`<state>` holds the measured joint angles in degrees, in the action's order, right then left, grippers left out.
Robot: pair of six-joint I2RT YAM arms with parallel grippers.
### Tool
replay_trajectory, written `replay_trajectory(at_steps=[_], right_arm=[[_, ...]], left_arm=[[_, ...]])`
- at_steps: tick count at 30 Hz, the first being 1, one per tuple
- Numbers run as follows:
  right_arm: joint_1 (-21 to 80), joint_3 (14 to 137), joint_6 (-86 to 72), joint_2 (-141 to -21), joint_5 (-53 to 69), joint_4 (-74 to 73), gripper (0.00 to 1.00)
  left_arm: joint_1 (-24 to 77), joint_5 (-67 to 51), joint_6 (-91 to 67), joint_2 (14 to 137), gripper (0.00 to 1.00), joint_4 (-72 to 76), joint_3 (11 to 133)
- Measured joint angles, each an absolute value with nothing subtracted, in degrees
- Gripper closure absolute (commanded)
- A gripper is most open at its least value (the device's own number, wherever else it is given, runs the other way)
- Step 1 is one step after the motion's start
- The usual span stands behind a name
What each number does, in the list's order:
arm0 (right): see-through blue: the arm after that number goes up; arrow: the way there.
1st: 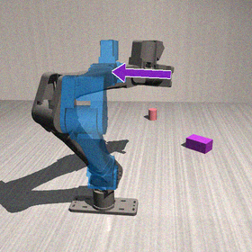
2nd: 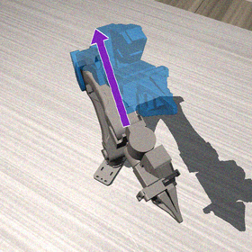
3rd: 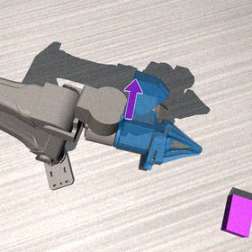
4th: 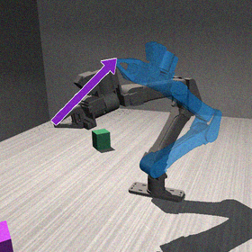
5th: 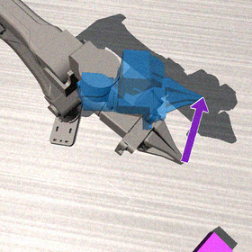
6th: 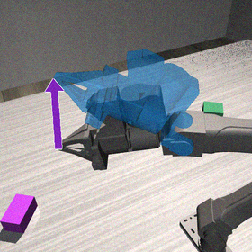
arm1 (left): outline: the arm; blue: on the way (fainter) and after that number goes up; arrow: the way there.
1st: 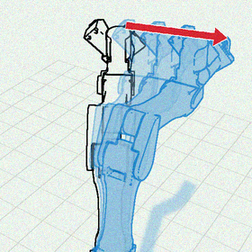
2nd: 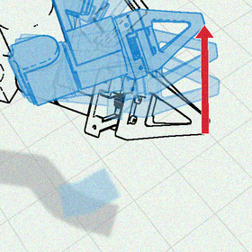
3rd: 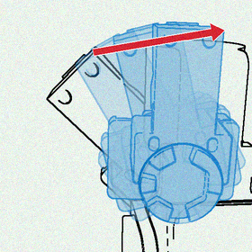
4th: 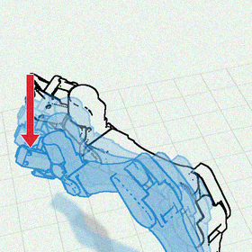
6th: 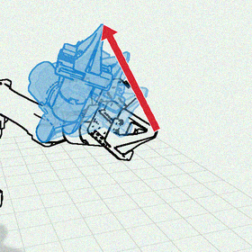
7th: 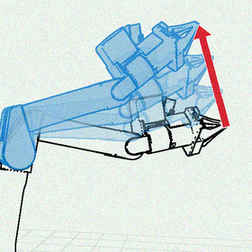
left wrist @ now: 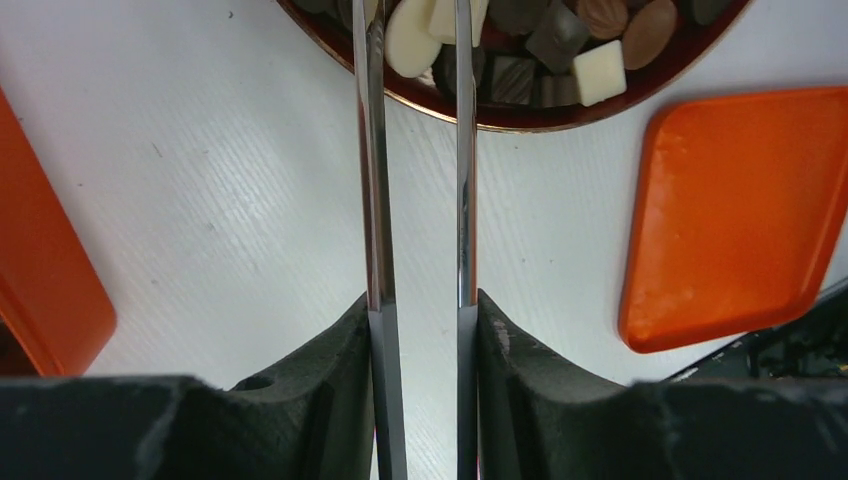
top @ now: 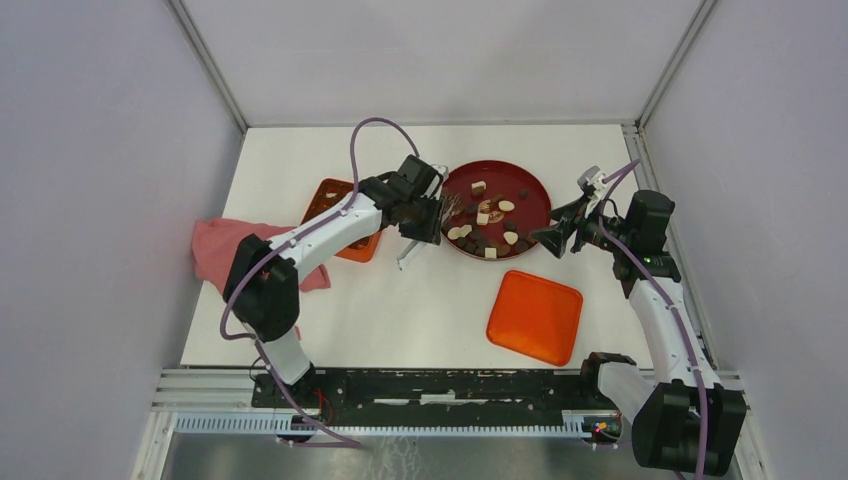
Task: Pack the chocolate
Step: Pick up the fake chocolate from the plate.
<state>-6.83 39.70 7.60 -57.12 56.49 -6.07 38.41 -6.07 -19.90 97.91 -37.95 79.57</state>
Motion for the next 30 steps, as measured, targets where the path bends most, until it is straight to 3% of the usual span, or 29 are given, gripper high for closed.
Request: replay_trajectory(at_steps=[16,30], right_arm=[[-6.8,39.7,7.6,-57.5,56.5,-6.1,0.27],[-6.8,39.7,7.6,-57.5,56.5,-6.1,0.27]], left_arm=[[38.7,-1.5,-15.9,109.2,0.58,-46.2,90.9],[38.8,-1.5,-15.2,110.5,0.58,-47.7,93.1]])
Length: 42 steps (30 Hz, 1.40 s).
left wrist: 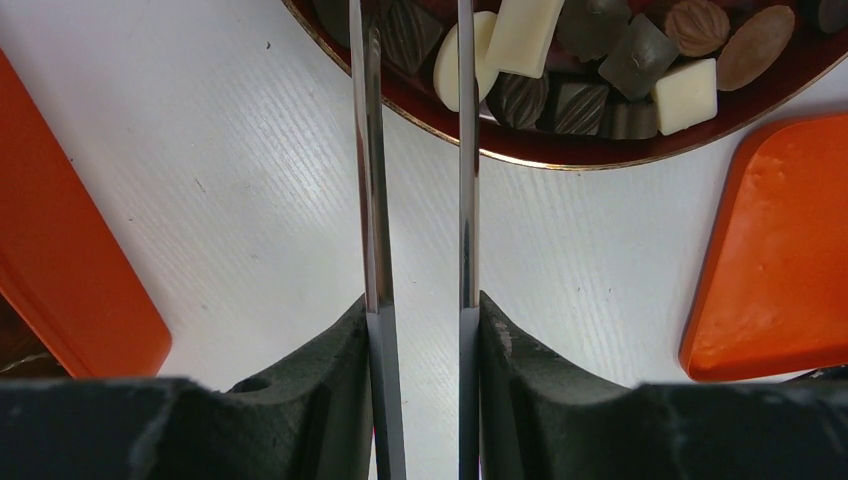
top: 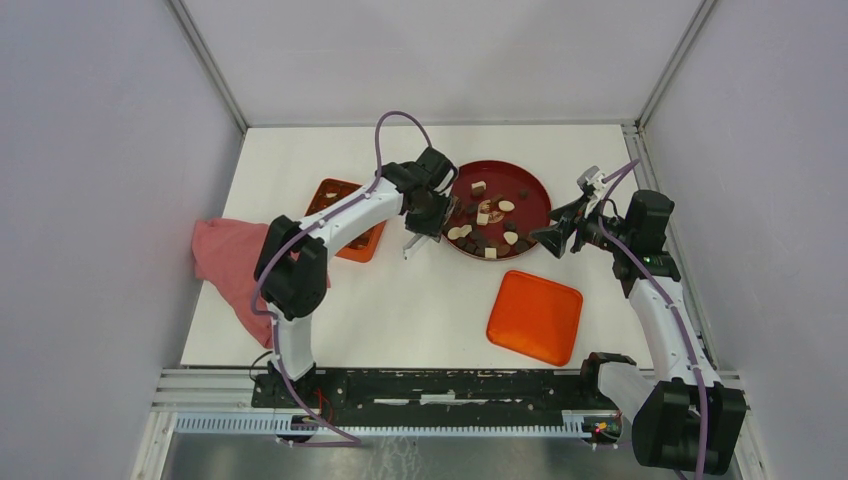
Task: Pack the chocolate
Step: Pick up the fake chocolate from the plate.
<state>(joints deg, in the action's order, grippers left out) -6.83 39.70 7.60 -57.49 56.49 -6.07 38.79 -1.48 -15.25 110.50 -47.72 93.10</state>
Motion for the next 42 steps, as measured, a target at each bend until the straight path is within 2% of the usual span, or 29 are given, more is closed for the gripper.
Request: replay_trajectory(at_steps=[42], right_arm=[[-6.8,39.7,7.6,-57.5,56.5,-6.1,0.27]], left_arm=[[41.0,4.3,-14.4,117.6,0.56,-52.8,100.1]])
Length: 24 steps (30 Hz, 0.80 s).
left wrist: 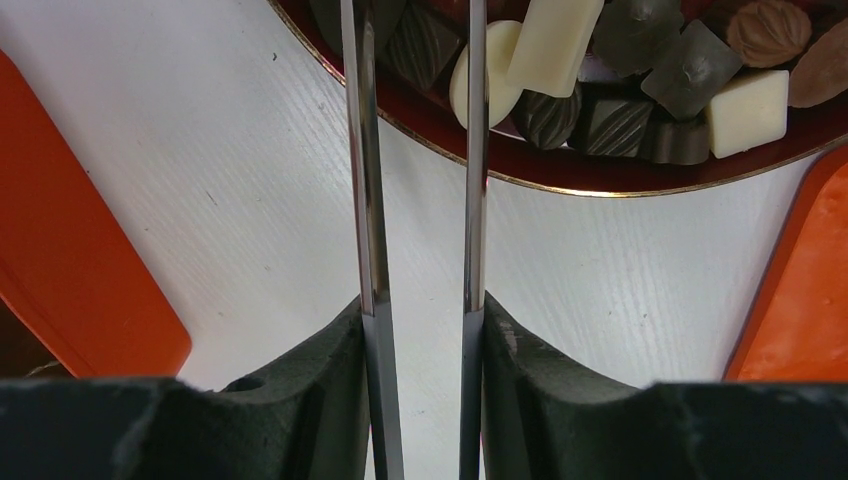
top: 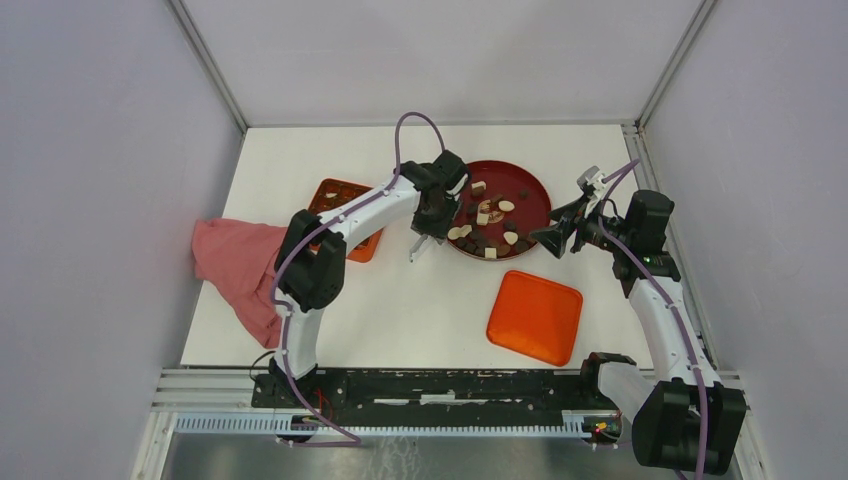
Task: Pack the chocolate
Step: Pick up the fake chocolate from the plate.
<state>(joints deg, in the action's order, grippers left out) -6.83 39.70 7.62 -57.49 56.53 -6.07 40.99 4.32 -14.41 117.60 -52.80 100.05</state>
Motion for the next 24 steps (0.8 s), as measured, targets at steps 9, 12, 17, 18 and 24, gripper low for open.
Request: replay_trajectory(at_steps=[9,12,17,18,24], right_arm=[[-6.8,39.7,7.6,-57.5,56.5,-6.1,0.27],[-6.8,39.7,7.6,-57.5,56.5,-6.1,0.27],[-6.8,39.7,7.6,-57.5,56.6,-6.1,0.27],[-6.8,39.7,7.6,-57.5,56.6,-6.1,0.27],[-6.8,39.7,7.6,-57.5,56.6,-6.1,0.27]], left_arm=[[41.0,4.5,-14.3,117.6,0.97,-53.3,100.7],[41.0,4.5,-14.3,117.6,0.98,-53.2,100.8],[41.0,4.5,-14.3,117.2,0.98,-53.0,100.8],[41.0,4.4,-14.3,117.0,0.98,-53.0,100.8],[40.6,3.3,-14.3,114.8,0.98,-52.3,100.7]])
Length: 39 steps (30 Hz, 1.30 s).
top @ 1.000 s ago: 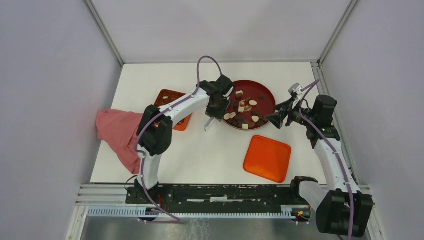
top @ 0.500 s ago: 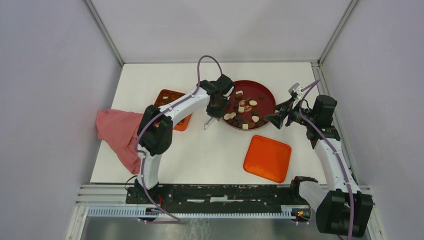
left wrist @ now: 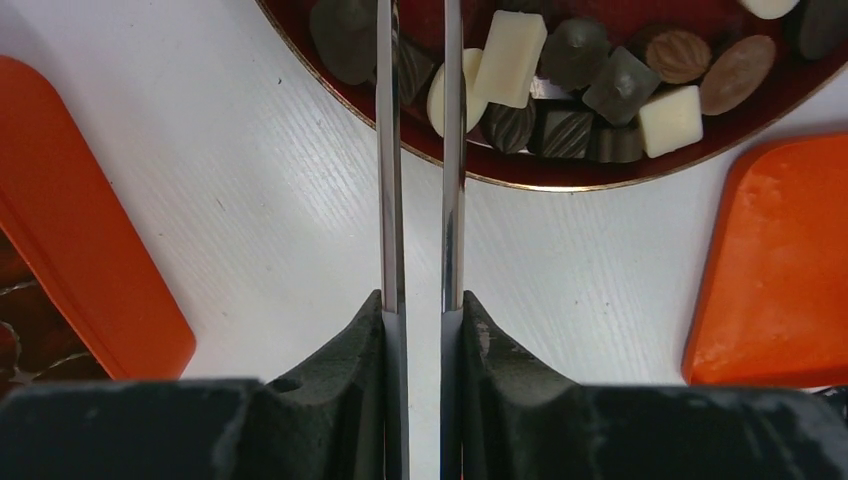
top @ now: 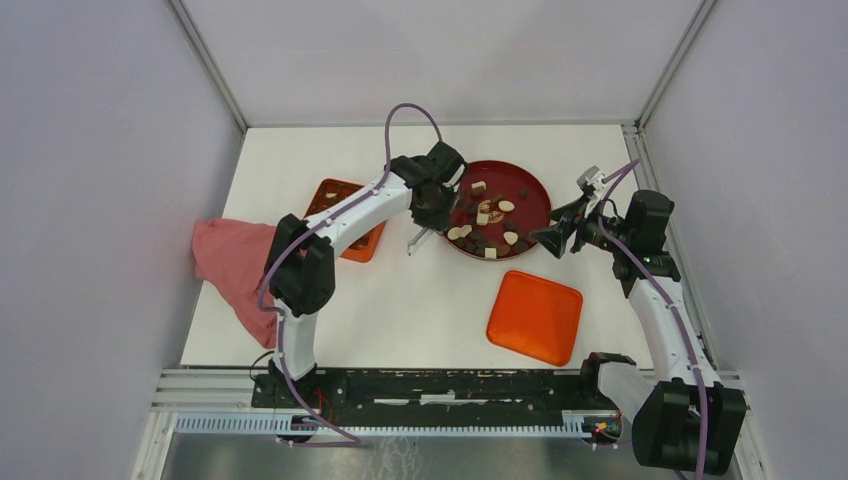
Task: Pack the chocolate
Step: Pick up the fake chocolate from the plate, then place the fake chocolate in the packing box.
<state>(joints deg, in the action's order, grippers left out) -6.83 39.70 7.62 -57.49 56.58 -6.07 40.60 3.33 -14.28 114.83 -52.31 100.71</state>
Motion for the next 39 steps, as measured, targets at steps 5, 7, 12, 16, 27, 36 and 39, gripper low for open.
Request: replay_trajectory(at_steps=[5,7,12,16,27,36,39], right_arm=[[-6.8,39.7,7.6,-57.5,56.8,-6.1,0.27],[-6.8,39.7,7.6,-57.5,56.8,-6.1,0.27],[-6.8,39.7,7.6,-57.5,56.9,-6.1,0.27],[-6.8,39.7,7.6,-57.5,57.0,-6.1,0.27],[-6.8,39.6,7.6,-57.5,57.0,-6.1,0.27],[-6.8,39.5,7.6,-57.5,57.0,-6.0,0.27],[-6.8,39.5,7.6,-57.5,57.0,-6.0,0.27]], left_arm=[[38.9,-0.6,-14.3,110.9,0.98,-51.0,99.2],[37.3,-2.8,-14.3,108.7,0.98,-50.4,97.7],[31.0,-6.2,-13.8,103.1,0.98,-50.1,92.2],[24.3,-6.3,-12.7,98.0,0.98,-50.2,87.3],[12.2,0.0,-10.5,91.2,0.98,-50.7,81.9],[10.5,4.0,-9.3,91.5,0.95,-51.4,81.8],[10.5,4.3,-9.3,91.8,0.93,-51.9,81.8]])
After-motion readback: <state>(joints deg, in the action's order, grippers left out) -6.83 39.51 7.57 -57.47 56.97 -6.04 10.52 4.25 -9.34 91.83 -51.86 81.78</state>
